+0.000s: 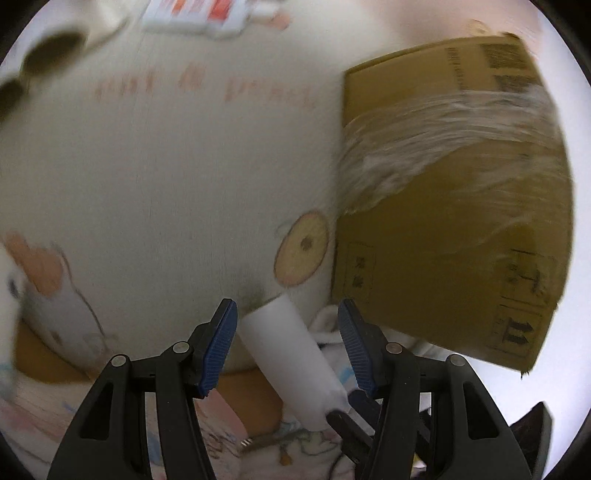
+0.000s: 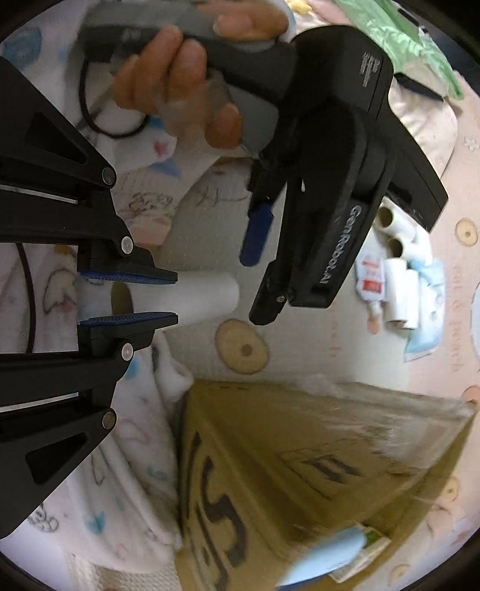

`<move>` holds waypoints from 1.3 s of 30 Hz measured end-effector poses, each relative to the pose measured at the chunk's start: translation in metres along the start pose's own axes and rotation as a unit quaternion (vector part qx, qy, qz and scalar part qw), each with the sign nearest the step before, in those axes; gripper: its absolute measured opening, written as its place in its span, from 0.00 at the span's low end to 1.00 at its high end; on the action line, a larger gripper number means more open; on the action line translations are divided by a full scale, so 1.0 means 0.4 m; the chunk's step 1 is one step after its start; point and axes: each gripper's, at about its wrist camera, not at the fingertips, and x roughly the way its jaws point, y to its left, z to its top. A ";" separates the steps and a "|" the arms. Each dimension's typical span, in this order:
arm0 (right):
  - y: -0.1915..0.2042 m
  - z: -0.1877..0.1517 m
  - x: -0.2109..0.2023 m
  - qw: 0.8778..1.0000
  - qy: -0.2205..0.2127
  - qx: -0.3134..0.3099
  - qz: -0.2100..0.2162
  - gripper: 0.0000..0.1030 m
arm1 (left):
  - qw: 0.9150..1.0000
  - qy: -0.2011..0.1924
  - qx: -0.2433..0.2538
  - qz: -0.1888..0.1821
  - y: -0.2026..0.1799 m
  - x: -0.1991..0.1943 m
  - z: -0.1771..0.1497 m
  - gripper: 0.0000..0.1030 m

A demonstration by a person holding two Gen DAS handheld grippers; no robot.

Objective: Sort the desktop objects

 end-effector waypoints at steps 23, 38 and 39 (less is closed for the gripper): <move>-0.034 0.071 0.023 0.999 0.008 0.015 0.034 0.11 | 0.998 0.014 0.061 -0.023 -0.053 -0.043 0.000 0.46; -0.019 0.255 0.057 0.997 -0.023 0.041 0.066 0.11 | 0.996 -0.053 0.065 -0.017 0.069 -0.193 0.082 0.46; -0.025 0.264 0.060 0.996 -0.023 0.051 0.072 0.11 | 0.997 -0.050 0.061 -0.011 0.078 -0.194 0.084 0.47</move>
